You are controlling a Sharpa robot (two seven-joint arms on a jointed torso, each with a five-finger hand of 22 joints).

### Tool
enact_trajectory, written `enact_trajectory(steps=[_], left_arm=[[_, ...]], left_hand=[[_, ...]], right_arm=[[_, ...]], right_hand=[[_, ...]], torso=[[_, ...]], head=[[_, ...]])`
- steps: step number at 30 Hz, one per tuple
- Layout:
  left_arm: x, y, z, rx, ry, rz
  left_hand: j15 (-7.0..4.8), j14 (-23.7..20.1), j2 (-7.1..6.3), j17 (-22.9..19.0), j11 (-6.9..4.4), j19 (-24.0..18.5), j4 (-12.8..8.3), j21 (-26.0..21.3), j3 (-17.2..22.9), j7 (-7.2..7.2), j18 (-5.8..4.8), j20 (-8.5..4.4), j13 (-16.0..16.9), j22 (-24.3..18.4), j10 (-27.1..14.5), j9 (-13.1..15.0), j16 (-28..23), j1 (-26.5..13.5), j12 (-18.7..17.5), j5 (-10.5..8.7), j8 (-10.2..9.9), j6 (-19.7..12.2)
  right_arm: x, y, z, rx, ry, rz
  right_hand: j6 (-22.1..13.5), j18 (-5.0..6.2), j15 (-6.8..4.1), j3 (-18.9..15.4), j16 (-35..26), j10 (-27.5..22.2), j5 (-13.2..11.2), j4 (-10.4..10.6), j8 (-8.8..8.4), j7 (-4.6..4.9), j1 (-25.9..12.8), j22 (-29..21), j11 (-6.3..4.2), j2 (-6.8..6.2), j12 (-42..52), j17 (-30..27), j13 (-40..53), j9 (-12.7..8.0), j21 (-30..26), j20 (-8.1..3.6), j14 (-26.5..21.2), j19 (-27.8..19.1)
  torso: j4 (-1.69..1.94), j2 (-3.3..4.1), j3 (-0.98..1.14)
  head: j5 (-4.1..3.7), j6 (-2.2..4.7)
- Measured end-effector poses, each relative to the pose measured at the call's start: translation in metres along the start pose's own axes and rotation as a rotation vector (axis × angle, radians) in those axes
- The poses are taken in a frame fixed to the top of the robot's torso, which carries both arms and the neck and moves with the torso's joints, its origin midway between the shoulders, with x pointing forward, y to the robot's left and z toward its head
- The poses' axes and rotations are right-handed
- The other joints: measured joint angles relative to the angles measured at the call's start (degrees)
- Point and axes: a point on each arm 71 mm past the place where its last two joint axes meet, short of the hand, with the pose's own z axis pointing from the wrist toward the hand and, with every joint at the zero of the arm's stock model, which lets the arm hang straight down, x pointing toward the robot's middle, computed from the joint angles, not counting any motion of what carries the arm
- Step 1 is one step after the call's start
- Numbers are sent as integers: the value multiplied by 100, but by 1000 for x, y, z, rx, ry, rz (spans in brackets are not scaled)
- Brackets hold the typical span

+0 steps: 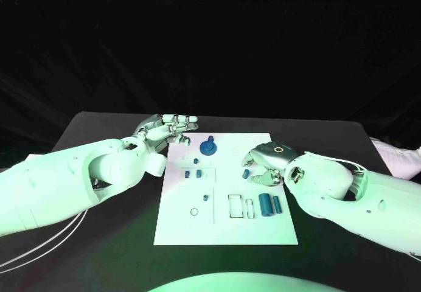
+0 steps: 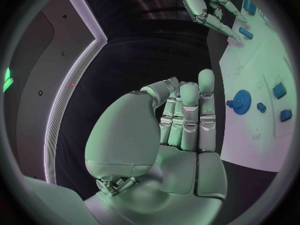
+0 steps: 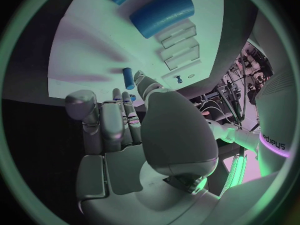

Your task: Assemble the parts on the task board

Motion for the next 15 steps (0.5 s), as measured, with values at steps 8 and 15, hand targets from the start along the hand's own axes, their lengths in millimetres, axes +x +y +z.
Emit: enact_trajectory(steps=[8,15], left_arm=[[0,0,0,0,1,1],[0,0,0,-1,2,1]], left_hand=[[0,0,0,0,0,0,0,0,0,0,0,0,0,0,0,0,0,0,0,0,0,0],[0,0,0,0,0,0,0,0,0,0,0,0,-1,0,0,0,0,0,0,0,0,0]], right_arm=[[5,2,5,-4,27,-4],[7,3,9,-7,35,-3]], right_hand=[[208,0,-23,85,-35,274,0,-15,45,59,184,42,-37,184,134,-56,9,22,0,-51,18,51],[500,0,-62,258,-35,611,0,-34,134,73,256,123,-46,256,223,-29,8,58,61,-92,20,93]], torso=[[-4,5,-2],[-4,7,-2]], head=[[14,2],[10,-16]])
